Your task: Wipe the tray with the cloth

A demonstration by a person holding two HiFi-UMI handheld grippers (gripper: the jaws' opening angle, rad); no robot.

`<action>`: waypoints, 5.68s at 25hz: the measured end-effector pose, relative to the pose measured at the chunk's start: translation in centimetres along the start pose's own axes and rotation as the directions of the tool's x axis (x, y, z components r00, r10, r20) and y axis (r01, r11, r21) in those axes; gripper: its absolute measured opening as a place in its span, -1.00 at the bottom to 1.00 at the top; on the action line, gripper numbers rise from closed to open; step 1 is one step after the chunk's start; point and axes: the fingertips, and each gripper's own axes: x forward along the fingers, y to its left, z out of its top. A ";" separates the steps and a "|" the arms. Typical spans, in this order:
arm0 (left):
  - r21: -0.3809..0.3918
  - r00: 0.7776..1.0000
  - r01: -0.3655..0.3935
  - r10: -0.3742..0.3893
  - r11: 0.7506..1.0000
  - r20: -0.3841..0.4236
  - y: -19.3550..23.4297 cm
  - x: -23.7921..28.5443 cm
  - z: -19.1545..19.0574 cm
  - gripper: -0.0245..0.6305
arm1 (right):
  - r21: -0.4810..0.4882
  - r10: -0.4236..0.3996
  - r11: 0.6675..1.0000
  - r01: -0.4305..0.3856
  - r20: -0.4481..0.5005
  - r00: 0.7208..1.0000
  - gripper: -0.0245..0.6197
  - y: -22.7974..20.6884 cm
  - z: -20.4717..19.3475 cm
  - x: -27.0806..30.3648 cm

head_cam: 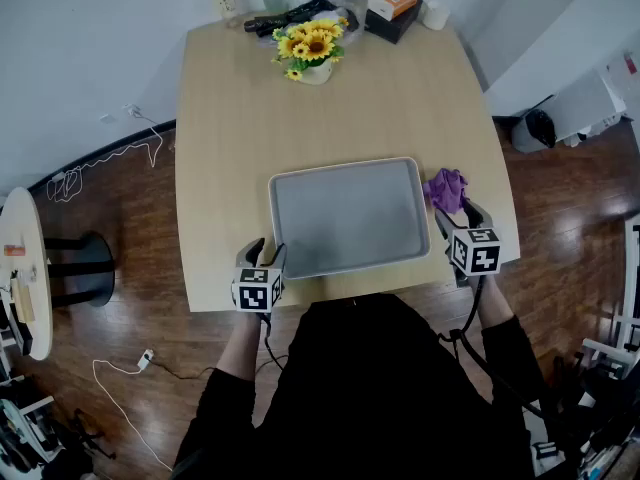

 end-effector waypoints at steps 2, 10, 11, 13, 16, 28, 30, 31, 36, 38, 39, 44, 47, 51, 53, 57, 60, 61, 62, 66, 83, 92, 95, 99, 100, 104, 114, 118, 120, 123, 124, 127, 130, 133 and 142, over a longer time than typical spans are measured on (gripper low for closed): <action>-0.011 0.999 -0.003 0.002 1.000 -0.045 -0.7 0.9 -1.1 -0.36 | -0.012 -0.028 1.000 0.027 -0.071 0.997 0.04 -3.5 -1.0 2.0; -0.102 0.990 -0.014 0.000 0.995 -0.139 -1.5 1.9 -2.1 -0.36 | -0.138 0.045 0.987 -0.082 -0.252 0.967 0.09 -7.0 -3.2 9.3; -0.109 0.990 -0.017 0.001 0.994 -0.144 -1.5 1.9 -2.1 -0.36 | -0.163 0.055 0.981 -0.102 -0.267 0.962 -0.08 -6.7 -3.5 9.8; -0.119 0.989 -0.022 0.005 0.993 -0.147 -1.5 1.8 -2.2 -0.37 | -0.188 0.071 0.974 -0.126 -0.276 0.959 -0.50 -6.2 -3.7 10.2; -0.136 0.990 -0.026 0.007 0.990 -0.138 -1.6 1.8 -2.2 -0.37 | -0.155 0.081 0.980 -0.121 -0.240 0.967 -0.64 -5.7 -2.7 9.5; -0.159 0.991 -0.013 -0.008 0.987 -0.133 -1.6 1.9 -2.3 -0.39 | -0.366 0.219 0.903 -0.224 -0.057 0.974 -0.65 5.4 2.1 8.2; -0.151 0.991 -0.015 -0.006 0.988 -0.135 -1.8 2.0 -2.3 -0.41 | -0.372 0.197 0.901 -0.224 -0.109 0.974 -0.65 5.2 0.4 9.5; -0.146 0.991 -0.015 -0.005 0.989 -0.134 -1.9 2.0 -2.2 -0.42 | -0.366 0.187 0.905 -0.216 -0.115 0.976 -0.65 4.9 0.2 9.8; -0.052 0.991 0.003 -0.010 0.999 -0.133 -3.0 2.3 -2.0 -0.63 | -0.367 0.158 0.915 -0.167 -0.056 0.986 -0.65 4.9 4.0 11.2; -0.038 0.991 0.010 -0.015 0.999 -0.132 -3.3 2.4 -1.9 -0.64 | -0.373 0.160 0.909 -0.188 -0.104 0.982 -0.65 6.0 3.7 12.6; -0.048 0.992 0.016 -0.022 0.999 -0.128 -3.5 2.4 -1.9 -0.64 | -0.377 0.160 0.905 -0.195 -0.121 0.980 -0.65 6.8 3.5 13.1; -0.079 0.995 0.045 -0.052 0.996 -0.083 -3.0 2.6 -2.1 -0.65 | -0.429 0.301 0.839 -0.335 -0.145 0.942 -0.65 16.8 4.0 14.3; -0.101 0.996 0.065 -0.070 0.993 -0.050 -3.0 2.5 -2.0 -0.65 | -0.504 0.396 0.748 -0.433 -0.184 0.899 -0.65 24.6 4.5 14.8; -0.091 0.997 0.068 -0.069 0.994 -0.017 -3.1 2.5 -1.6 -0.65 | -0.540 0.484 0.665 -0.516 -0.215 0.848 -0.65 33.6 5.4 15.3; -0.089 0.998 0.066 -0.067 0.994 -0.012 -3.1 2.5 -1.7 -0.65 | -0.555 0.487 0.654 -0.514 -0.210 0.848 -0.64 36.4 5.5 15.4; -0.108 0.998 0.063 -0.065 0.992 -0.011 -2.6 2.1 -2.2 -0.66 | -0.571 0.479 0.650 -0.501 -0.204 0.854 -0.65 36.8 5.0 15.2; -0.141 0.998 0.060 -0.061 0.988 -0.001 -2.1 1.8 -2.3 -0.67 | -0.587 0.472 0.631 -0.507 -0.227 0.852 -0.64 34.3 4.5 14.7; -0.157 0.998 0.056 -0.056 0.986 0.005 -2.0 1.8 -2.4 -0.67 | -0.575 0.466 0.641 -0.509 -0.235 0.853 -0.64 32.9 4.2 14.4; -0.174 0.999 0.048 -0.048 0.984 0.009 -1.9 1.7 -2.5 -0.67 | -0.555 0.459 0.658 -0.509 -0.239 0.855 -0.64 31.2 3.8 14.2; -0.198 1.000 -0.005 0.004 0.980 -0.004 -1.9 1.3 -2.6 -0.68 | -0.473 0.411 0.752 -0.459 -0.209 0.888 -0.64 22.3 2.8 13.2; -0.199 0.994 -0.071 0.053 0.977 -0.092 -2.7 2.0 -2.4 -0.70 | -0.453 0.170 0.851 -0.268 -0.245 0.955 -0.65 7.0 0.1 11.2; -0.164 0.998 0.056 -0.062 0.985 -0.033 -2.9 2.1 -2.2 -0.68 | -0.344 0.214 0.901 -0.265 -0.179 0.960 -0.64 15.2 1.8 12.8; -0.142 0.993 0.103 -0.110 0.985 -0.045 -2.7 2.2 -2.2 -0.66 | -0.430 0.280 0.836 -0.340 -0.197 0.940 -0.64 23.0 2.1 13.2; -0.131 0.986 0.143 -0.153 0.981 -0.070 -3.0 2.3 -2.2 -0.63 | -0.539 0.386 0.709 -0.455 -0.242 0.890 -0.64 32.7 1.9 12.9; -0.131 0.985 0.148 -0.158 0.980 -0.074 -3.0 2.4 -2.2 -0.63 | -0.557 0.406 0.680 -0.477 -0.256 0.877 -0.64 34.6 1.8 12.8; -0.136 0.984 0.147 -0.158 0.980 -0.079 -2.8 2.3 -2.2 -0.63 | -0.600 0.419 0.624 -0.501 -0.285 0.862 -0.64 38.0 1.4 12.8; -0.216 0.986 0.135 -0.153 0.967 -0.064 -2.0 1.8 -2.7 -0.64 | -0.518 0.376 0.717 -0.466 -0.276 0.885 -0.64 26.3 0.2 11.4; -0.261 0.987 0.124 -0.146 0.957 -0.066 -2.2 1.9 -2.6 -0.65 | -0.449 0.286 0.814 -0.368 -0.241 0.927 -0.64 16.0 -0.8 10.5; -0.265 0.988 0.114 -0.137 0.957 -0.072 -2.3 2.0 -2.5 -0.65 | -0.436 0.213 0.847 -0.304 -0.247 0.945 -0.64 11.2 -1.5 9.8; -0.265 0.989 0.098 -0.124 0.959 -0.081 -2.4 2.0 -2.4 -0.66 | -0.461 0.135 0.851 -0.251 -0.269 0.954 -0.64 7.1 -2.5 8.6; -0.266 0.989 0.093 -0.119 0.959 -0.083 -2.5 2.0 -2.4 -0.66 | -0.476 0.125 0.844 -0.246 -0.272 0.954 -0.64 6.8 -2.7 8.5; -0.267 0.990 0.082 -0.109 0.960 -0.086 -2.7 2.2 -2.4 -0.66 | -0.521 0.087 0.823 -0.227 -0.279 0.956 -0.65 6.9 -2.9 8.9; -0.261 0.991 0.082 -0.106 0.962 -0.077 -2.8 2.3 -2.3 -0.66 | -0.497 0.093 0.837 -0.228 -0.280 0.955 -0.65 7.7 -2.5 9.3; -0.254 0.992 0.093 -0.111 0.963 -0.060 -2.9 2.2 -2.3 -0.66 | -0.487 0.135 0.836 -0.252 -0.263 0.955 -0.64 10.2 -2.0 9.4; -0.271 0.988 0.131 -0.147 0.954 -0.038 -2.8 2.3 -2.2 -0.66 | -0.552 0.333 0.719 -0.423 -0.261 0.906 -0.64 28.2 -0.9 10.3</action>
